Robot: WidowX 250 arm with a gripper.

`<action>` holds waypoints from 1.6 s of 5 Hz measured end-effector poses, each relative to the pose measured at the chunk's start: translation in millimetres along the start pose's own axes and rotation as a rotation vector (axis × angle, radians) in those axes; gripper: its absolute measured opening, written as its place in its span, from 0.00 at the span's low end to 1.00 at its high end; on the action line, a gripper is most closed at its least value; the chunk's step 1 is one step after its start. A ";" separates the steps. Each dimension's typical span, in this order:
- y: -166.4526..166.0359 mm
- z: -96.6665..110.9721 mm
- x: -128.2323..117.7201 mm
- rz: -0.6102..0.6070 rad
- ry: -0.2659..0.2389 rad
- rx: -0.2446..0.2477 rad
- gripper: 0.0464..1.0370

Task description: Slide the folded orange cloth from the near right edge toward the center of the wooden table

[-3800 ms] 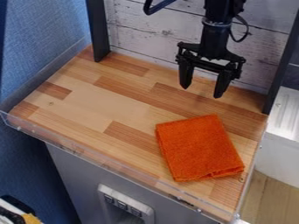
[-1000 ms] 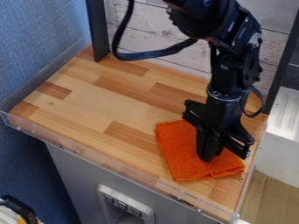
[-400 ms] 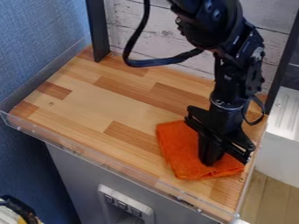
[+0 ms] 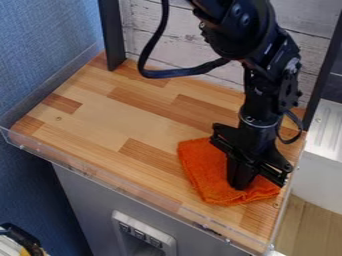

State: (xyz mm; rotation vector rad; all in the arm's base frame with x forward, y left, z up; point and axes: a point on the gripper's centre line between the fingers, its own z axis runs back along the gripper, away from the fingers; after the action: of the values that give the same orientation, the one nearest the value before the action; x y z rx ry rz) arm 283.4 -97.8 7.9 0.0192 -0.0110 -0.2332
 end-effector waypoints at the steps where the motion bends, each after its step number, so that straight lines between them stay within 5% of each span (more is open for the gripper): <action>1: 10.3 -1.0 0.9 0.041 -0.001 -0.001 0.01; 3: 36.1 0.5 6.3 0.152 -0.007 -0.013 0.04; 4: 46.7 2.4 2.5 0.194 0.030 -0.014 0.19; 5: 58.6 9.7 1.1 0.213 0.074 -0.015 0.45; 7: 76.7 56.0 -8.7 0.237 0.057 -0.017 0.96; 8: 83.1 73.8 -10.2 0.246 0.016 -0.015 0.96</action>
State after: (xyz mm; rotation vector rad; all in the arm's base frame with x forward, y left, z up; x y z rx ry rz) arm 291.7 -15.9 83.3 0.0044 0.0043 0.0133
